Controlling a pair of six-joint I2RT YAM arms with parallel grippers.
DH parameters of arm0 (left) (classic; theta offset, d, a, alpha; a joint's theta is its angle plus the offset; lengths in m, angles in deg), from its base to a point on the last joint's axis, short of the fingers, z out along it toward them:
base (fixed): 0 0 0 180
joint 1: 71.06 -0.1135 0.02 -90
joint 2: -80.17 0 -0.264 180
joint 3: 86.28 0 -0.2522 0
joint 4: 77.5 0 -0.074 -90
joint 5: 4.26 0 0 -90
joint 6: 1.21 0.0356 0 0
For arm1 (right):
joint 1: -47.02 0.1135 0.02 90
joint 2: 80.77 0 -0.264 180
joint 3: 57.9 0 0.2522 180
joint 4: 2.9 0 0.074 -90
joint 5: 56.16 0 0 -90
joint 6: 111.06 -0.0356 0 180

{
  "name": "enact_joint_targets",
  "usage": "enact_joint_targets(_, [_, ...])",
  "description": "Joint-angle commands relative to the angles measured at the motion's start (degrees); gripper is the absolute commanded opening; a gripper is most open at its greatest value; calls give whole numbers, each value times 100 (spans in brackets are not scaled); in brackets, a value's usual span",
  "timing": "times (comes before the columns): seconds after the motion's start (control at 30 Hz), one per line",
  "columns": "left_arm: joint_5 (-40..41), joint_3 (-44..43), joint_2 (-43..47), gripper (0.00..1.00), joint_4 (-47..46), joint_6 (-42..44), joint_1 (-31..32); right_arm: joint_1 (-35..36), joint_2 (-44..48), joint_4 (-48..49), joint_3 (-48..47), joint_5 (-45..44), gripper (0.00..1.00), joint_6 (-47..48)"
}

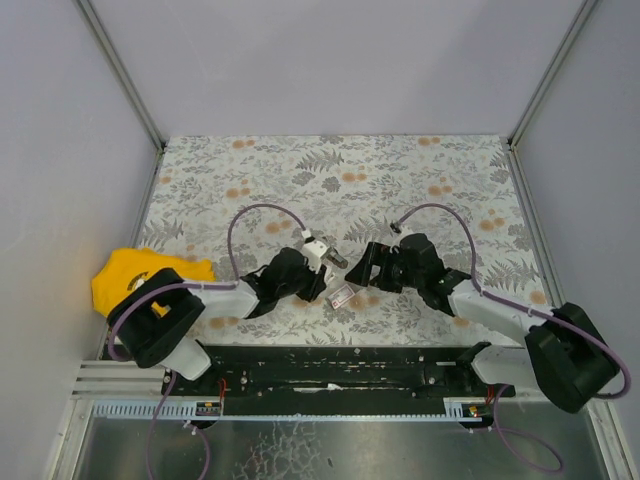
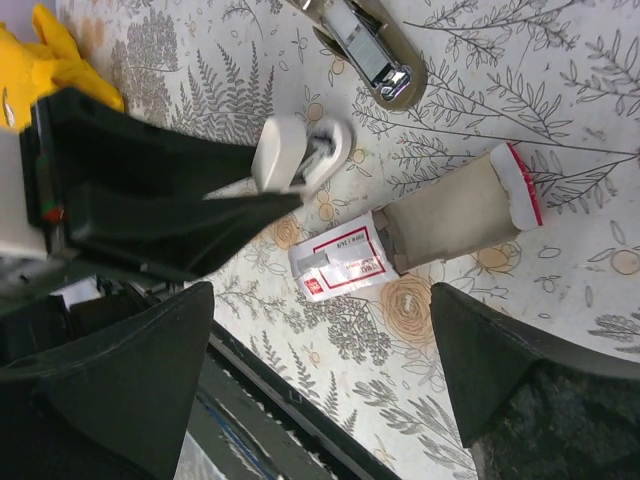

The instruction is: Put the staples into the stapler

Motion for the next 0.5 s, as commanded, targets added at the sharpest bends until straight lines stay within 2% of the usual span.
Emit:
enact_joint_targets(0.0, [-537,541,535,0,-812,-650,86,6,-343,913,0,189,96,-898])
enact_joint_targets(0.2, [-872,872,923,0,-1246,-951,90,280,-787,1083,-369,273,100,-1053])
enact_joint_targets(0.47, [-843,1180,1297,0,-1749,-1229,95,686,-1350,1103,-733,10,100,-1248])
